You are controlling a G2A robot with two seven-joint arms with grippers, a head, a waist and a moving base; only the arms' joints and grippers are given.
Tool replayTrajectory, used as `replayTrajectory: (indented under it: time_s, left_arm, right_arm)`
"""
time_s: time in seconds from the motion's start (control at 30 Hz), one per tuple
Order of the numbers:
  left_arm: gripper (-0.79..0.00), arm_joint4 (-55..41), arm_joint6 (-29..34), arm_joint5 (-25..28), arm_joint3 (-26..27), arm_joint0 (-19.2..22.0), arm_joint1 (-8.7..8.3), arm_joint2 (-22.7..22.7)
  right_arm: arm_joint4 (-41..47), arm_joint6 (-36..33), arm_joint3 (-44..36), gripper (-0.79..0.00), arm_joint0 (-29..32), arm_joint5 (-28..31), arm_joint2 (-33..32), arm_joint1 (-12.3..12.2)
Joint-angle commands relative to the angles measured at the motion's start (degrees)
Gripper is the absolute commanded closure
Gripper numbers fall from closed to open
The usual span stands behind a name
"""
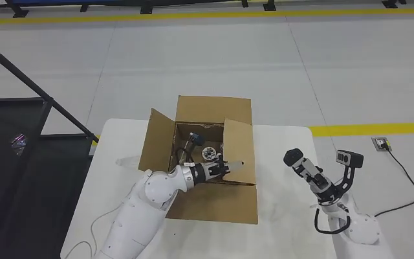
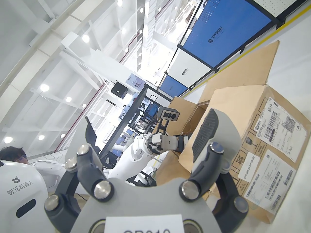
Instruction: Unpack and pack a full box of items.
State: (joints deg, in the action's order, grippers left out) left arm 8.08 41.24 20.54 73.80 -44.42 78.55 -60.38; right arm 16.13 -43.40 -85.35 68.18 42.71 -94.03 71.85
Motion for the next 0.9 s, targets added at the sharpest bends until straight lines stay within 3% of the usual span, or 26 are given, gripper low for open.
replayTrajectory:
  time_s: [0.0, 0.17, 0.33, 0.73, 0.87]
  left_arm:
    - [-0.785, 1.01, -0.38, -0.62, 1.36, 0.43, 0.17, 0.92]
    - [-0.785, 2.68, -2.45, -2.33, 3.51, 2.2, 0.97, 3.89]
    - [-0.785, 3.04, -2.98, -3.22, 1.73, 5.7, 2.3, 8.0]
    - [-0.785, -0.51, -3.38, -4.22, -11.49, 15.76, 7.6, 18.77]
    - [-0.785, -0.76, -4.27, -5.13, -15.8, 18.21, 9.47, 21.41]
  right_arm:
    - [0.46, -0.05, 0.04, -0.785, 0.17, 0.25, -0.38, -0.18]
    - [1.49, -0.1, -0.15, -0.785, 1.2, 0.81, -2.13, -0.75]
    - [2.74, 1.5, -0.91, -0.785, 3.76, 2.45, -5.16, -1.3]
    - [9.32, 1.35, 0.61, -0.785, 10.24, 5.71, -11.99, -2.64]
    - [11.23, -0.74, 1.43, -0.785, 10.94, 3.48, -12.13, -2.98]
